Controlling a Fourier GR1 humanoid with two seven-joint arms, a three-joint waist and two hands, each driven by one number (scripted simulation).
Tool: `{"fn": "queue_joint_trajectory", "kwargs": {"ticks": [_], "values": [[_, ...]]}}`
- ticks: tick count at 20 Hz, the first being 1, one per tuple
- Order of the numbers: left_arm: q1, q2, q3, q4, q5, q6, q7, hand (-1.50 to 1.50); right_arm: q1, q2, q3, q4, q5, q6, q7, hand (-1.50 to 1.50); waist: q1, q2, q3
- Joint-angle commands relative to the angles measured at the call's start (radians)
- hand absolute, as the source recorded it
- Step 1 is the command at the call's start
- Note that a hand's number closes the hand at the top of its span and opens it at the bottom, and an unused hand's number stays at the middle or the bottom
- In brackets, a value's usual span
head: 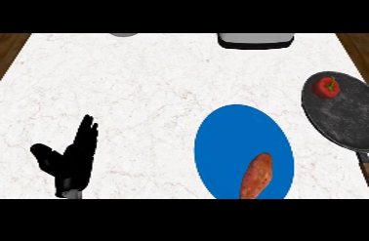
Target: Pick the bell pepper from the plate and place it in the pan
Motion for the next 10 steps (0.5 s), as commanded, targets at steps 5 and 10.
{"fn": "queue_joint_trajectory", "kwargs": {"ticks": [5, 10], "values": [[0.037, -0.023, -0.003, 0.067, -0.008, -0.016, -0.043, 0.00, 0.219, 0.129, 0.001, -0.352, -0.128, 0.070, 0.122, -1.50, -0.009, 0.003, -0.007], [0.013, -0.028, -0.018, 0.011, -0.025, 0.016, 0.031, 0.00, 0.369, 0.200, -0.017, -0.619, -0.211, 0.087, 0.251, -1.50, 0.000, 0.006, -0.005]]}}
